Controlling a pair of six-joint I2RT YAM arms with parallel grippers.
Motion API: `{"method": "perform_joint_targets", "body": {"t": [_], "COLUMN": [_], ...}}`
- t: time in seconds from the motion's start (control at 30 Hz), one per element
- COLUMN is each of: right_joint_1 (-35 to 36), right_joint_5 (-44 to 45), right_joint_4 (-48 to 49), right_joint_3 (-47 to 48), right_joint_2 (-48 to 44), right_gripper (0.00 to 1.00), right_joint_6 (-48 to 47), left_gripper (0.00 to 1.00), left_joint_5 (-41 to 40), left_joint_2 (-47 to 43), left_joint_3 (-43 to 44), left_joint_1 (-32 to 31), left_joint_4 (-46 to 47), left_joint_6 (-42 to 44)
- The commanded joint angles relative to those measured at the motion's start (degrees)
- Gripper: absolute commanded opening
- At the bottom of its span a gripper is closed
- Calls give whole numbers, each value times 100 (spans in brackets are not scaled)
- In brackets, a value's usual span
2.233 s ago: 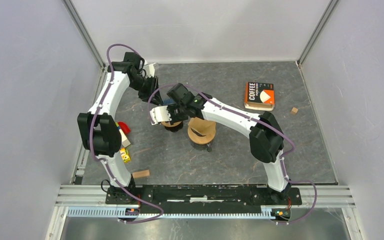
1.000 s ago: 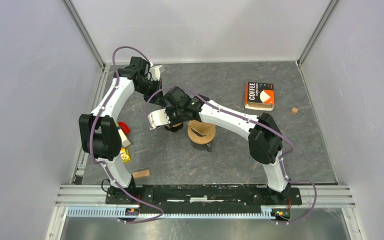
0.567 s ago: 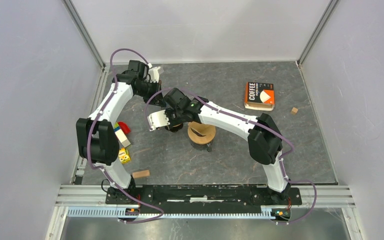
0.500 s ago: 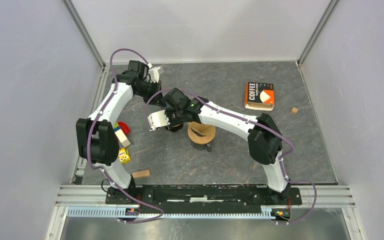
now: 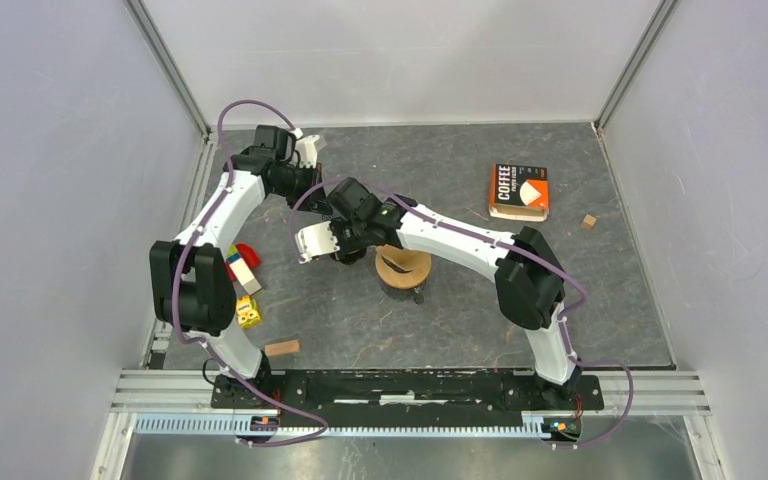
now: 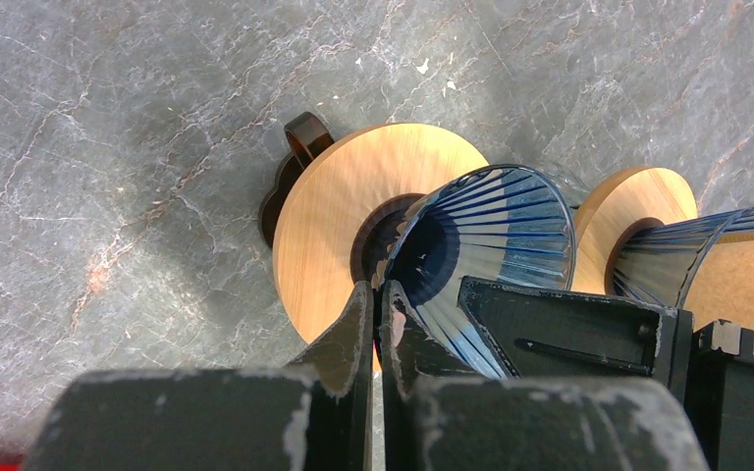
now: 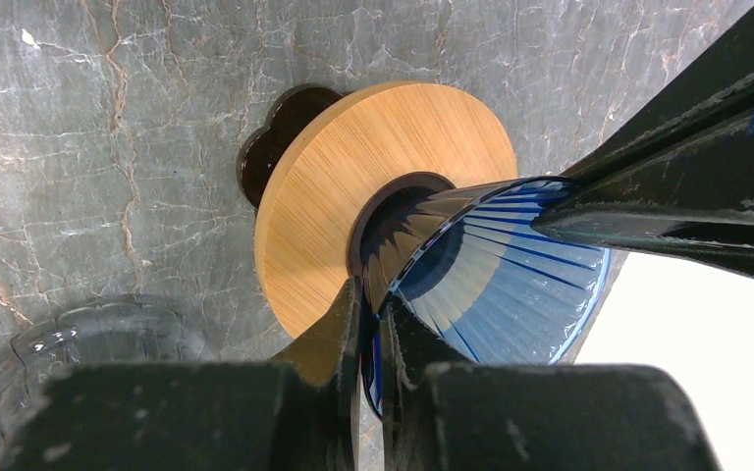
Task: Place the coffee filter in the dripper
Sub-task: Place the coffee dripper in the dripper holder.
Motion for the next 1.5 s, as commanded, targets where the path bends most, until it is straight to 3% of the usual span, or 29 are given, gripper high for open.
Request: {"method": "perform_joint_targets", "body": {"t": [0.0,1.13,1.47], "right_joint_1": [2,-184,-183], "right_joint_5": [-258,-452,-524], "right_joint_4": [88,63,-57], "right_joint_3": [-252,-454,-106], "right_joint_2": [343,585,395], "right_gripper": [0,0,1], "right_joint_6": [110,95,238], "left_gripper": [2,2,2], "left_joint_5": [-568,-669,-726], "left_joint_2": [369,590,451], "left_joint_3": [-511,-694,-91], "left_joint_1": [1,-155,-155], "left_joint_4": [-269,-108,-588], "left_joint_6": [335,348,436]}}
